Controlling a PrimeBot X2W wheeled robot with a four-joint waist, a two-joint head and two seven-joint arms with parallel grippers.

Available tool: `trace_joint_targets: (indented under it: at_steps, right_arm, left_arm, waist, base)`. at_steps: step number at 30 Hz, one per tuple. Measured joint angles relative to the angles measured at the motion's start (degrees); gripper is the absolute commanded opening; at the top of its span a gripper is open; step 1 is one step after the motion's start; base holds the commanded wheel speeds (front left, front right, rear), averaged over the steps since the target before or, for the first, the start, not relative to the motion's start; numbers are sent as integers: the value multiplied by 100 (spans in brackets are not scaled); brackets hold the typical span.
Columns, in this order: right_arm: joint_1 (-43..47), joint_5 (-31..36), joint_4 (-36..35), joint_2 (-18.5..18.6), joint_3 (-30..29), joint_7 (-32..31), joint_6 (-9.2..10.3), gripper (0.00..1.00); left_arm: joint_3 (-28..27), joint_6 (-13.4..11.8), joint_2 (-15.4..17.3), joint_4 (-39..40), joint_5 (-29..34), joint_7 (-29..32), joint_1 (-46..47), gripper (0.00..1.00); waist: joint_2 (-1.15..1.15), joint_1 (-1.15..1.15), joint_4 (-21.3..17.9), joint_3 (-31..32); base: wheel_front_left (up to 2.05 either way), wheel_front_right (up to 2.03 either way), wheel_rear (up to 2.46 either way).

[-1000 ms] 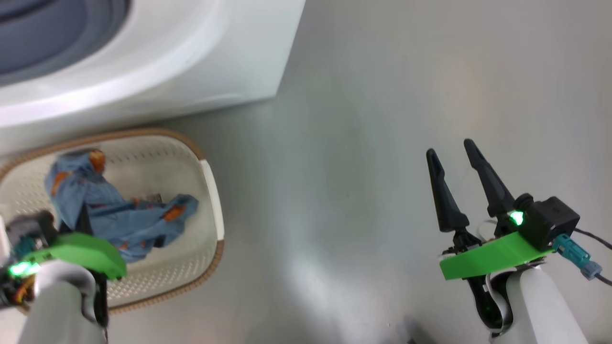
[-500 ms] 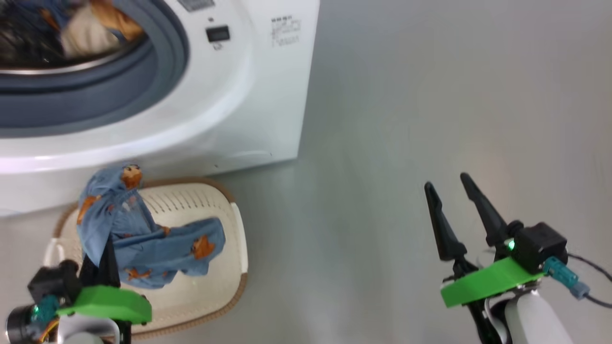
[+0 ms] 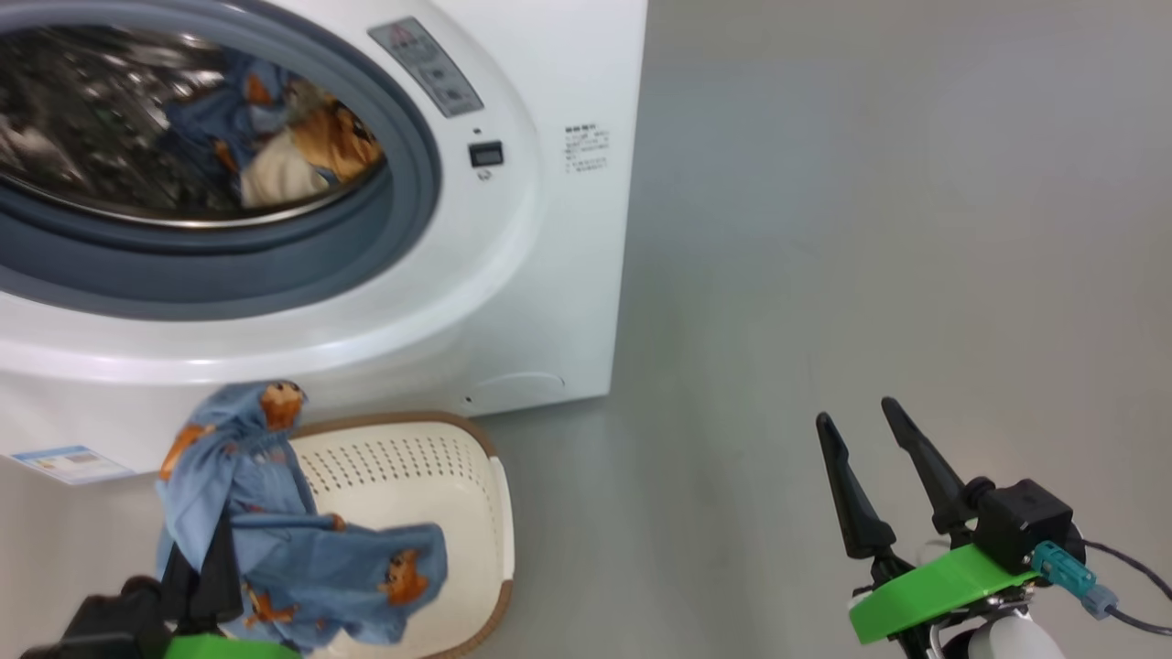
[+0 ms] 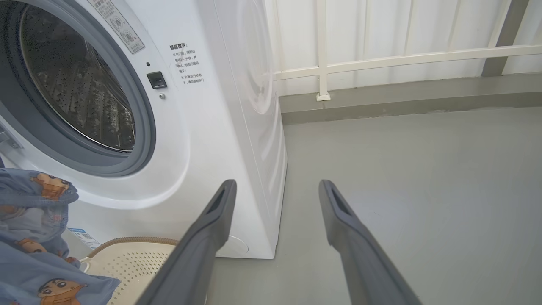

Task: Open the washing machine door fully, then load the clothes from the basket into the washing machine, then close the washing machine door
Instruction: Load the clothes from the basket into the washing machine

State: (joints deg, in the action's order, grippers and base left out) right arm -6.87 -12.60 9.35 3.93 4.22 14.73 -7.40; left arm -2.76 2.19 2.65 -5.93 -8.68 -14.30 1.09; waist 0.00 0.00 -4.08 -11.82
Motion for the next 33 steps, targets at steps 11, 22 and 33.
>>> trace_joint_targets:
  at_steps: [11, 22, 33]
  right_arm:
    - [251, 53, 85, -5, 12, 0, 0, 100]
    - [482, 52, 103, -20, -33, 0, 0, 100]
    - [636, 51, 116, -42, -68, 0, 0, 100]
  left_arm:
    - [56, -100, -3, 401, 15, 0, -564, 0]
    - [48, -144, -3, 559, 57, 0, -964, 0]
    - [14, -82, -2, 773, 249, 0, -1231, 0]
  waist:
    - [0, 0, 192, 550]
    - [0, 0, 381, 861]
    - [0, 0, 462, 994]
  base:
    - [0, 0, 0]
    - [0, 0, 0]
    - [0, 0, 0]
